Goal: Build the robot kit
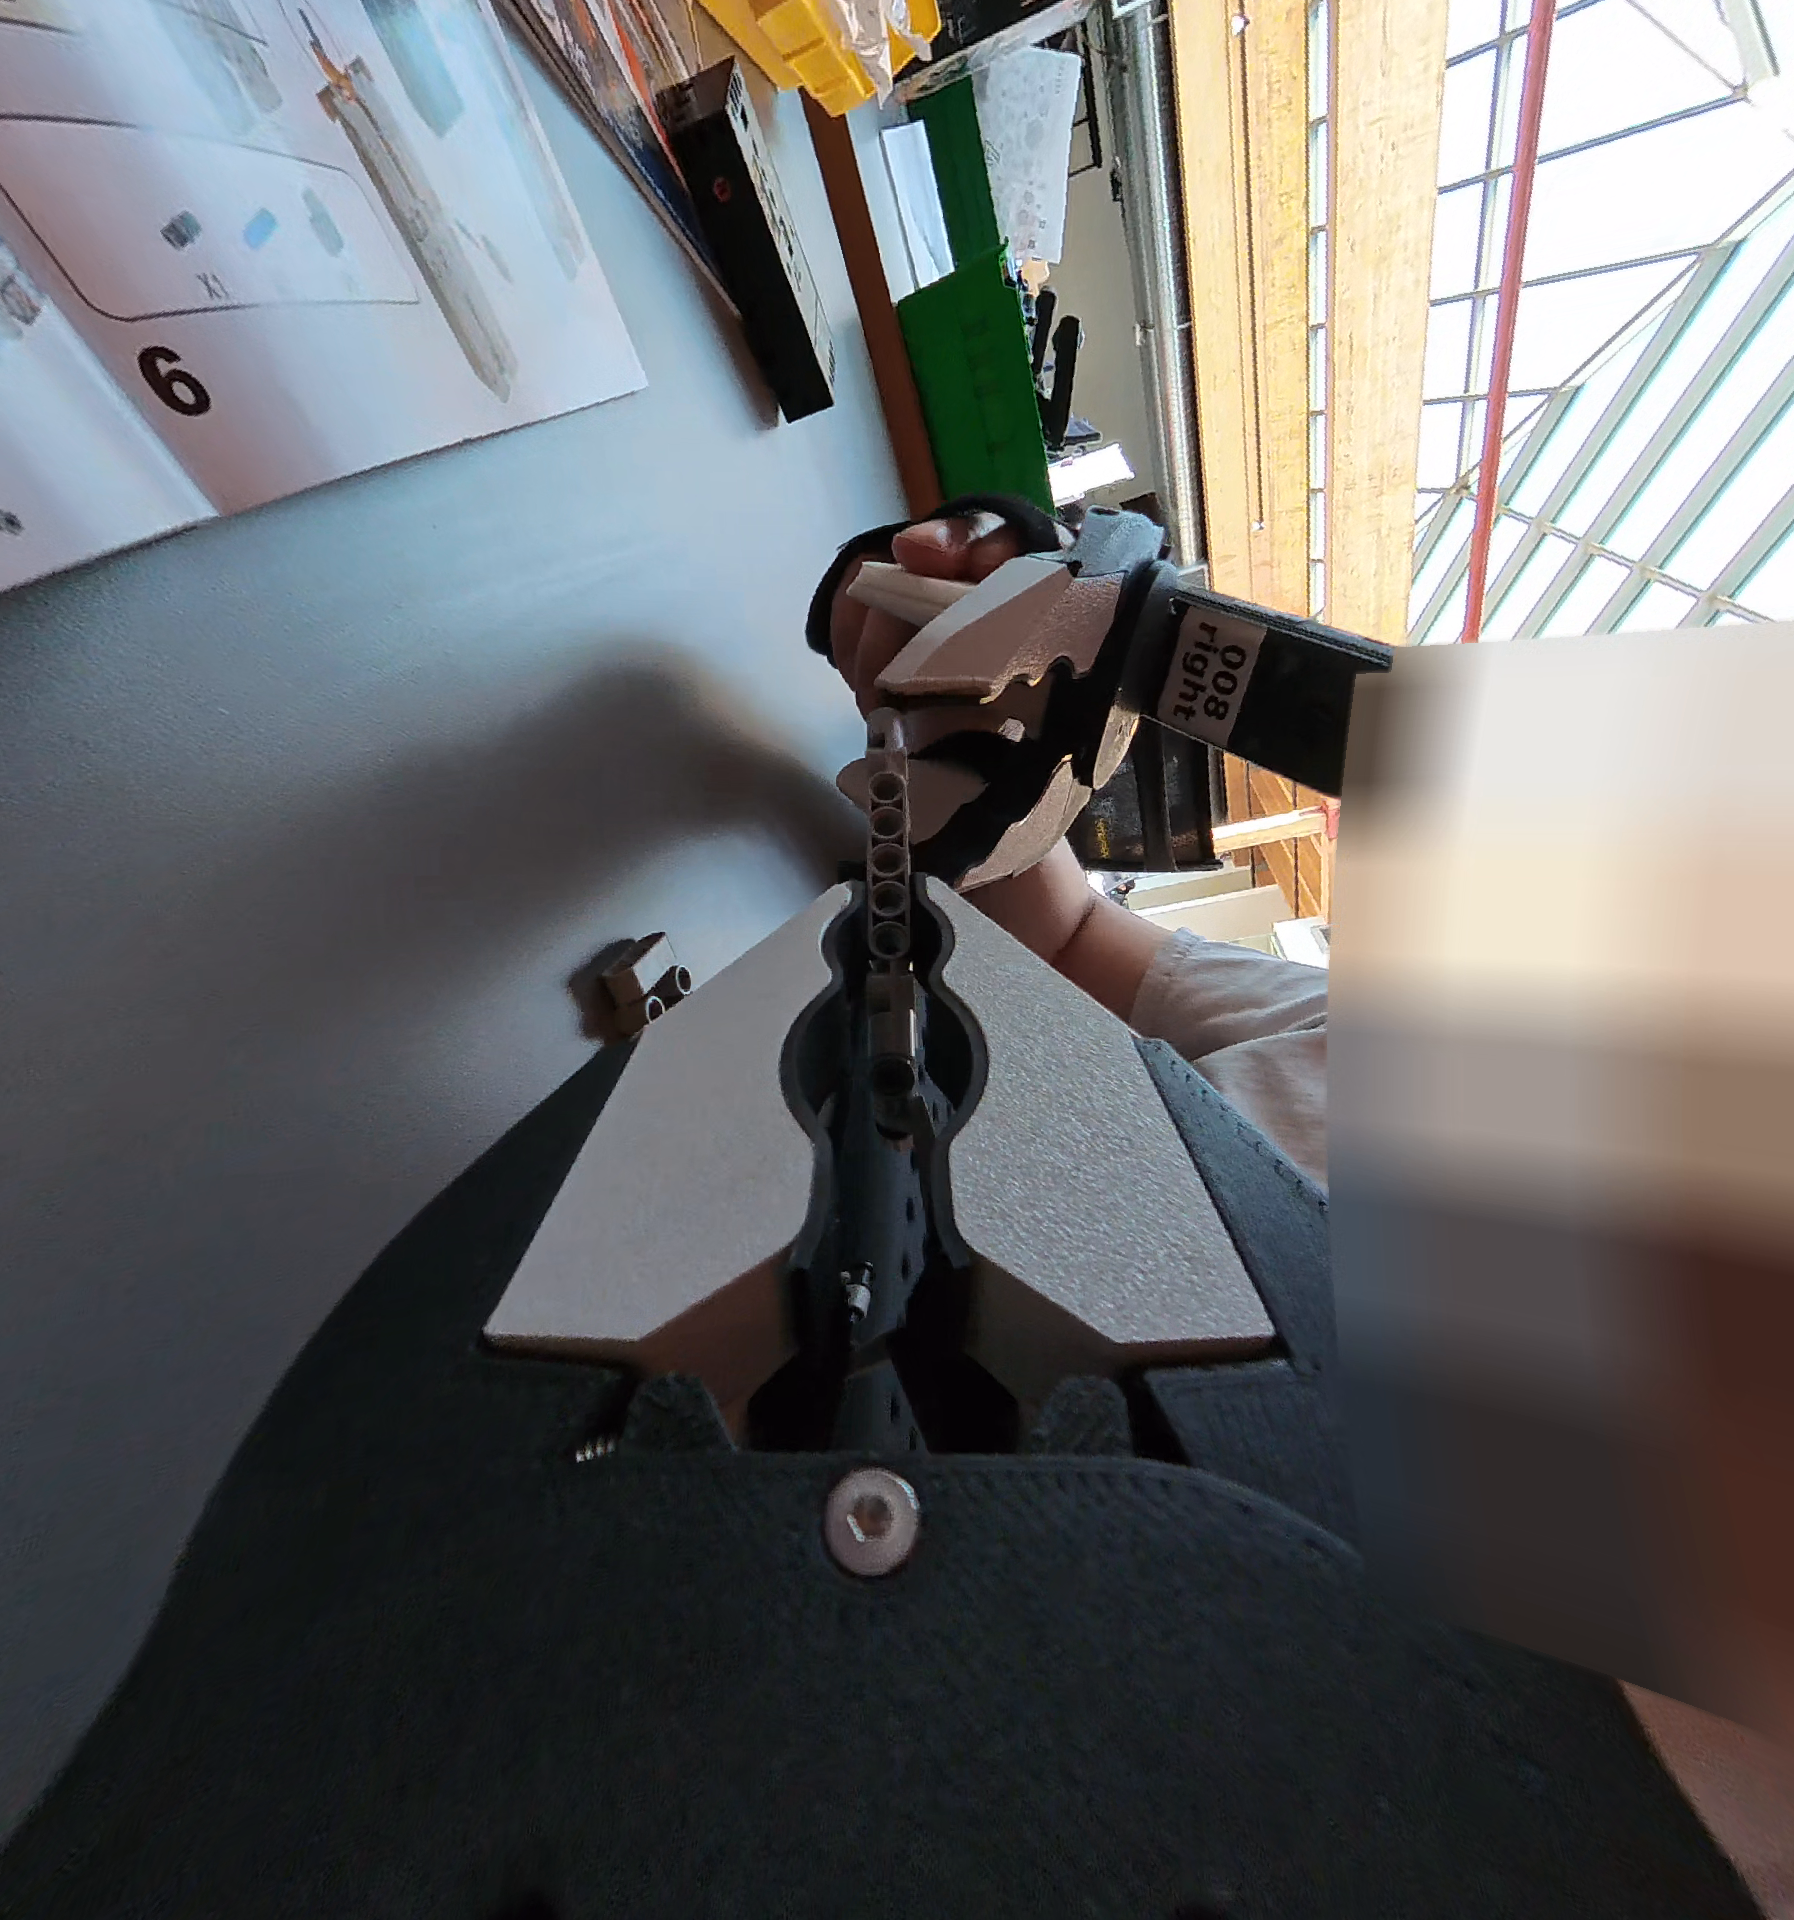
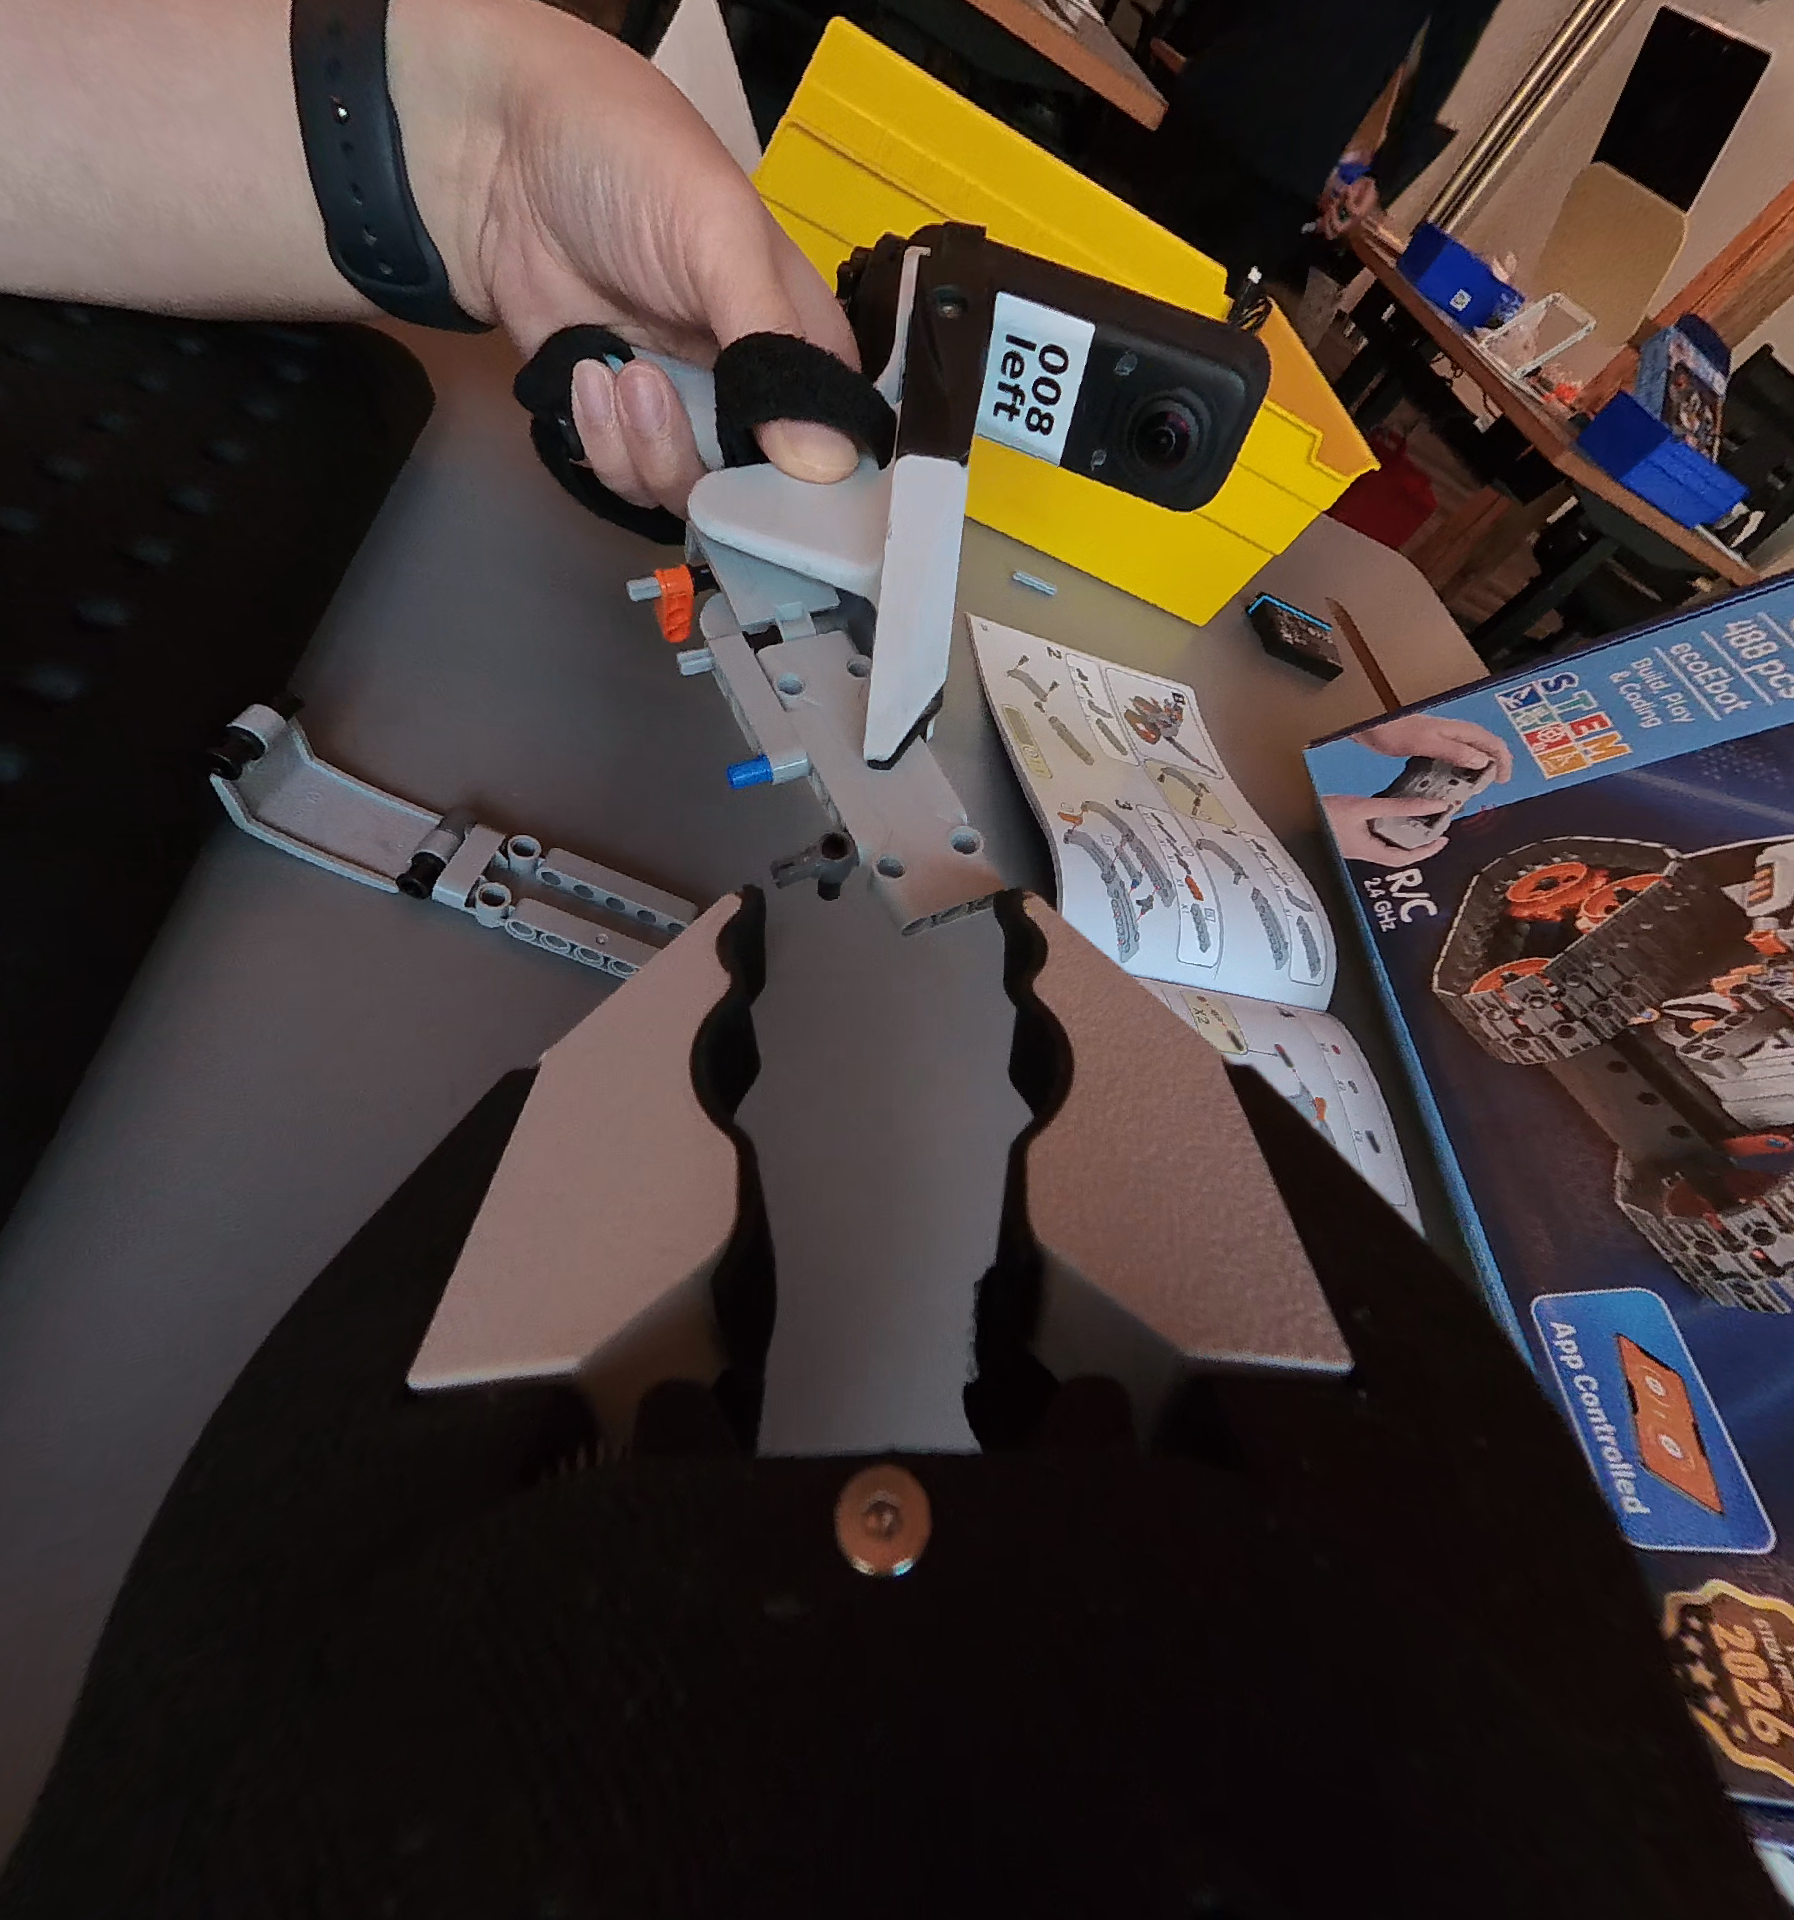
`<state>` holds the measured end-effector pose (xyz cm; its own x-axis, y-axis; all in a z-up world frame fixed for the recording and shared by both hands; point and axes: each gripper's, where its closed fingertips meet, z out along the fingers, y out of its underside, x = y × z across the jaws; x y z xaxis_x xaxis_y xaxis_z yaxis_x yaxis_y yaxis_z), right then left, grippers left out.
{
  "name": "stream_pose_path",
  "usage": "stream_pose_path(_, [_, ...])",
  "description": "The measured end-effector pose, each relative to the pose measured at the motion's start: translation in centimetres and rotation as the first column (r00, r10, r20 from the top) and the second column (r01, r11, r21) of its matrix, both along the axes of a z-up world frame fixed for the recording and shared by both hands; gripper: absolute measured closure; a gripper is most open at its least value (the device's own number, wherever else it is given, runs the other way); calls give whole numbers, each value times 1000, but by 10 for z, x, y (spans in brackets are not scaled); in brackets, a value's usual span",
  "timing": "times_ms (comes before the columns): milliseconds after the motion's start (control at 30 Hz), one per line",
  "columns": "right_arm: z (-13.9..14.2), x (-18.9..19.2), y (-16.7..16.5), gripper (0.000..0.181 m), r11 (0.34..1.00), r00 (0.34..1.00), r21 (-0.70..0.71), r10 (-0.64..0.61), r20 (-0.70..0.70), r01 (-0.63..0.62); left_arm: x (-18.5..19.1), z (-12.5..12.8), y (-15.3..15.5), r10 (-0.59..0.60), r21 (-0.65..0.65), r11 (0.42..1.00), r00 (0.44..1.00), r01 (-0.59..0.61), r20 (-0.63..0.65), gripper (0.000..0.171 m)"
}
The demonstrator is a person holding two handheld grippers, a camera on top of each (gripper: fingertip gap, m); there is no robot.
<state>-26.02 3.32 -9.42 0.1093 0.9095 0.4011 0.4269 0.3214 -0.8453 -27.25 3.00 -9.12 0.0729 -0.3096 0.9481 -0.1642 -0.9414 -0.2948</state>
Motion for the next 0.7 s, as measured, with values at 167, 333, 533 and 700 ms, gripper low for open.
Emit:
stream_pose_path(167, [1,1,3,130,1000,1000,-20,-9,-22,8,1,-5,-1,-4,2,1000,1000,4,-28,166])
stream_pose_path(333, [0,-1,-5,122,999,999,-21,35,-10,-36,3,-8,-6,-32,21,999,998,34,-60,166])
stream_pose_path(533, [-15,-7,-18,123,994,989,67,80,126,-89,7,-10,-16,-85,73,993,990,93,-109,166])
stream_pose_path(700, [-28,-6,-25,139,989,967,86,96,235,-119,11,-17,-26,-135,109,982,976,155,-173,167])
